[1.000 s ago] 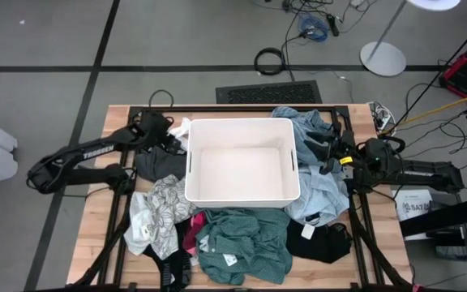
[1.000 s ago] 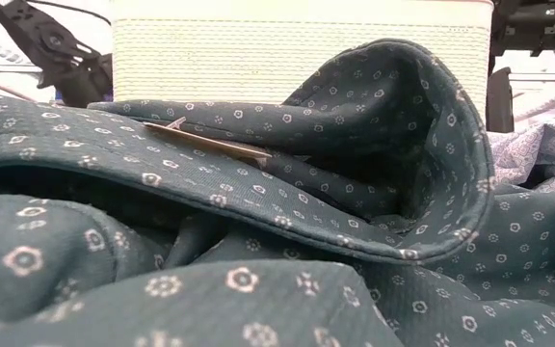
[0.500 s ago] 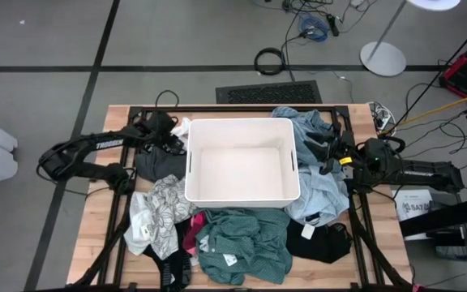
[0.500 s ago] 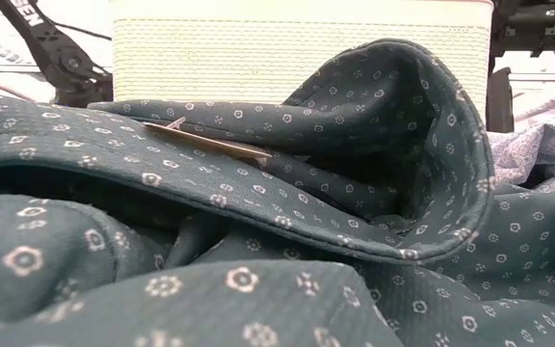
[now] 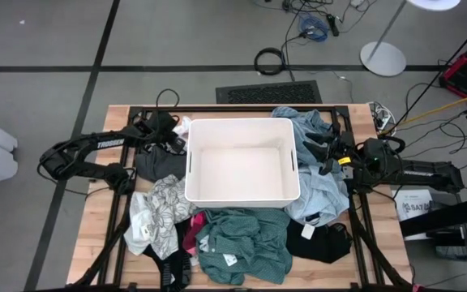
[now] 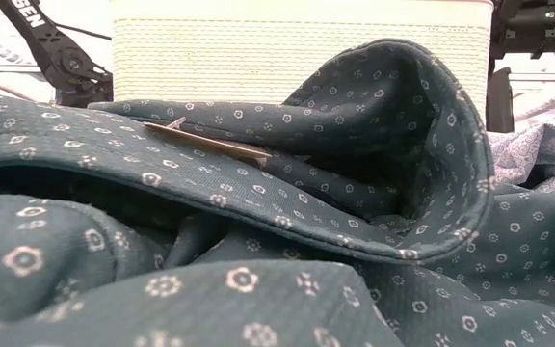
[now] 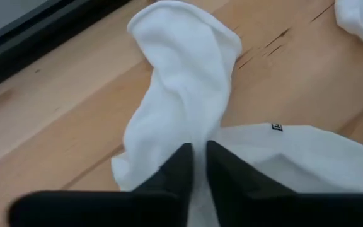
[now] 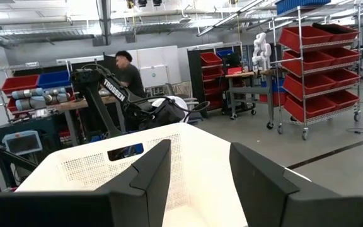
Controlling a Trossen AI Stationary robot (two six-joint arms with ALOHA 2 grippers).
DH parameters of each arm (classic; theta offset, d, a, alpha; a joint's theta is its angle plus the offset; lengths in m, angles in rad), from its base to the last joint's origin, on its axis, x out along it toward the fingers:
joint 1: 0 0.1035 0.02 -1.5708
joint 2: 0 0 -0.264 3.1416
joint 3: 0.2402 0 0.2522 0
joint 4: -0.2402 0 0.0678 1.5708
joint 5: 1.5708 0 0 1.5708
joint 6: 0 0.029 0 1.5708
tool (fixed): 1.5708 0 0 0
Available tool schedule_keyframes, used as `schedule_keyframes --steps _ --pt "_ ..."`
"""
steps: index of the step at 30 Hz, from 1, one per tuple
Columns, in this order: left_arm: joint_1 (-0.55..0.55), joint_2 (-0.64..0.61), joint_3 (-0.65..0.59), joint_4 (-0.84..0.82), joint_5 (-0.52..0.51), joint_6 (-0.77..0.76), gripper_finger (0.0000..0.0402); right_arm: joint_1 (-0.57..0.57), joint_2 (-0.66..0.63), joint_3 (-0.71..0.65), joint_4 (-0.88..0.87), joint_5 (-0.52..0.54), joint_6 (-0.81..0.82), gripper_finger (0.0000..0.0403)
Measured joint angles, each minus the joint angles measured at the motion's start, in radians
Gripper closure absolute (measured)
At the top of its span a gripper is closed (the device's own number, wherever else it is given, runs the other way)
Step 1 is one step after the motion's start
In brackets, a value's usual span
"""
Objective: Sort clothes
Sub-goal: Put the white sock into the white laundry organizer
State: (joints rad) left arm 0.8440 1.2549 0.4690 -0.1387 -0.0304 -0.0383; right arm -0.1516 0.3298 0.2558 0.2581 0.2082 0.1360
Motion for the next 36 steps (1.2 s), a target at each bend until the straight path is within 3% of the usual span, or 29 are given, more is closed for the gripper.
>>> schedule_keyframes --steps 4,13,17,20,24,29,36 --pt "0.0 0.0 0.0 0.003 -0.001 -0.005 0.0391 0.0 0.0 0.0 0.0 0.0 0.002 0.0252" --pt "0.0 0.0 0.0 0.002 -0.003 0.002 0.0321 0.0 0.0 0.0 0.0 0.0 0.002 0.0252" --pt "0.0 0.0 0.0 -0.002 -0.004 0.026 0.0316 0.0 0.0 0.0 -0.001 0.0 0.002 0.0252" --pt "0.0 0.0 0.0 -0.002 -0.004 0.034 0.0333 0.0 0.0 0.0 -0.001 0.0 0.002 0.0252" --pt "0.0 0.0 0.0 -0.001 -0.004 0.046 0.0389 0.0 0.0 0.0 -0.001 0.0 0.002 0.0252" --pt "0.0 -0.06 0.0 -0.003 -0.027 0.054 0.0397 0.0 0.0 0.0 0.007 0.0 0.008 0.0252" --pt "0.0 -0.29 0.025 0.035 -0.083 0.044 0.0399 0.0 0.01 0.0 0.216 0.004 -0.1 0.0252"
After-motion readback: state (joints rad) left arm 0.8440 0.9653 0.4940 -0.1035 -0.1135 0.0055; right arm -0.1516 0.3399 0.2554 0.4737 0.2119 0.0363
